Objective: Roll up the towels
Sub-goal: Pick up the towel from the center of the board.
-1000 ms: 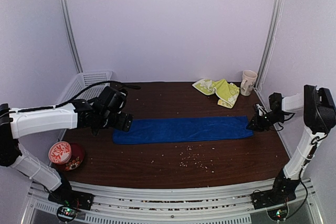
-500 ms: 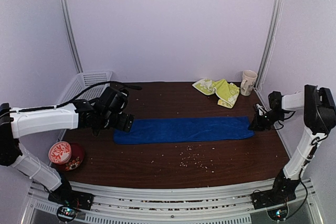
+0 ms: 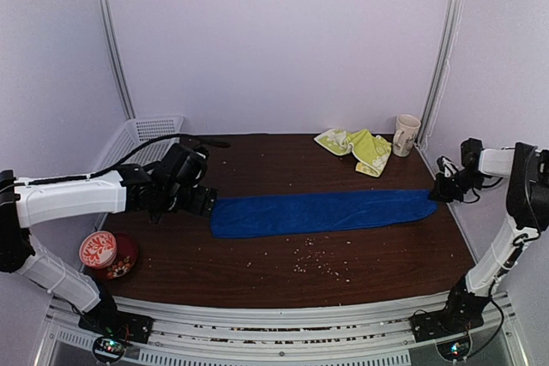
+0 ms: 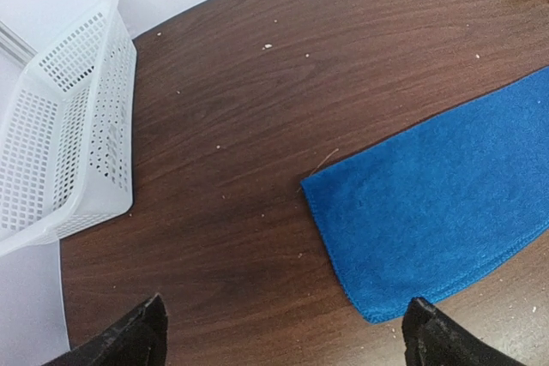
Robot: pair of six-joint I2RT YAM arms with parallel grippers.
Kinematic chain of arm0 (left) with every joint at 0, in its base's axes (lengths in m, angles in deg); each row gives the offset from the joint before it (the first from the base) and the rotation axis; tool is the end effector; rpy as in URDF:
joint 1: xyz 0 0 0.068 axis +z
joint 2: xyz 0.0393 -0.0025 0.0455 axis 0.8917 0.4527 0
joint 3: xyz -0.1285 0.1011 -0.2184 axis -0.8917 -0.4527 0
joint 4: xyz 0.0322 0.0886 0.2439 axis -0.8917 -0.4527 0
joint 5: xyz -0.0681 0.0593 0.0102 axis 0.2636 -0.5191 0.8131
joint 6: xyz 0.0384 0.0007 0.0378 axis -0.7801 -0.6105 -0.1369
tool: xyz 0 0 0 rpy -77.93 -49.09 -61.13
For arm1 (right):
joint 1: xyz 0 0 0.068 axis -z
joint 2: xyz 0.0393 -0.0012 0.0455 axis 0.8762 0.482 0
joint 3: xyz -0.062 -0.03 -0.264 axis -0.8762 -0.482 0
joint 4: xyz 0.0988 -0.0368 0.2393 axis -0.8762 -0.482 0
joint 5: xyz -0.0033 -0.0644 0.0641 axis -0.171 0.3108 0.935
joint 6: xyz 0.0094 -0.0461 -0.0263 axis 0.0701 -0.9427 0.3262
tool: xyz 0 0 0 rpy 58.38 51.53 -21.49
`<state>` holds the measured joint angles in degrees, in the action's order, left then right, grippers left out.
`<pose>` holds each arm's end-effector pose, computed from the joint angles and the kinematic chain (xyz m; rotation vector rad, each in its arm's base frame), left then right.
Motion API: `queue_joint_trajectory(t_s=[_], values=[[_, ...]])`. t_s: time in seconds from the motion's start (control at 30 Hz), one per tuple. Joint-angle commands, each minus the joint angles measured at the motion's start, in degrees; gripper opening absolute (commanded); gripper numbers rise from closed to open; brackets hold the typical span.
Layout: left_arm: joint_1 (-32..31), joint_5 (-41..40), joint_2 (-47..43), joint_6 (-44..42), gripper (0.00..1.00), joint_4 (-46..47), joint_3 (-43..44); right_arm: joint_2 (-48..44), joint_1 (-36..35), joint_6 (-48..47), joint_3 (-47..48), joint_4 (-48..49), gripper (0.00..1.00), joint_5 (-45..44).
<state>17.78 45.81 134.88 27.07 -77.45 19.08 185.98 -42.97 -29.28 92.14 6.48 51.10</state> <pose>0.2143 -0.1908 0.2457 0.2372 2.2641 0.0478 0.3152 -0.0862 0.1832 0.1961 2.5989 0.5337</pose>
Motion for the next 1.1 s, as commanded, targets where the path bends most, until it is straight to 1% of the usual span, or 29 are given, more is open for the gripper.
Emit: queue_joint_trajectory(t_s=[0.0,0.1,0.2,0.37,0.5,0.63,0.73,0.93,1.07], values=[[-0.9,0.9,-1.0,1.4,0.98,1.5,-0.5,-3.7,0.2,-1.2,2.4,-0.6,0.0,-0.8],[-1.3,0.9,-0.3,1.8,0.98,1.5,-0.2,-5.3,-1.2,-1.1,2.9,-1.3,0.0,2.5],[-1.5,0.7,0.5,2.2,0.98,1.6,0.0,-7.3,-5.1,-1.1,3.3,-1.4,0.0,4.7],[-1.5,-0.2,1.0,2.5,0.98,1.5,0.6,-8.6,-15.4,0.8,6.8,-1.3,0.0,6.7],[-1.4,-2.5,0.3,2.2,0.98,1.1,1.2,-7.4,-24.1,3.8,12.0,-0.6,0.0,7.1],[-1.4,-6.3,0.0,1.4,0.98,-1.3,2.6,-3.7,-32.3,6.0,18.2,0.0,0.0,5.9],[-1.3,-7.6,-0.3,1.0,0.98,-2.7,3.4,0.2,-37.9,6.7,22.4,0.0,0.0,5.3],[0.5,-7.6,-3.0,0.8,0.98,-3.1,2.6,8.8,-47.6,8.2,31.2,0.4,0.0,5.8],[2.6,-5.8,-5.0,0.9,0.98,-2.3,1.3,14.5,-52.8,9.1,38.2,0.3,0.0,5.7]])
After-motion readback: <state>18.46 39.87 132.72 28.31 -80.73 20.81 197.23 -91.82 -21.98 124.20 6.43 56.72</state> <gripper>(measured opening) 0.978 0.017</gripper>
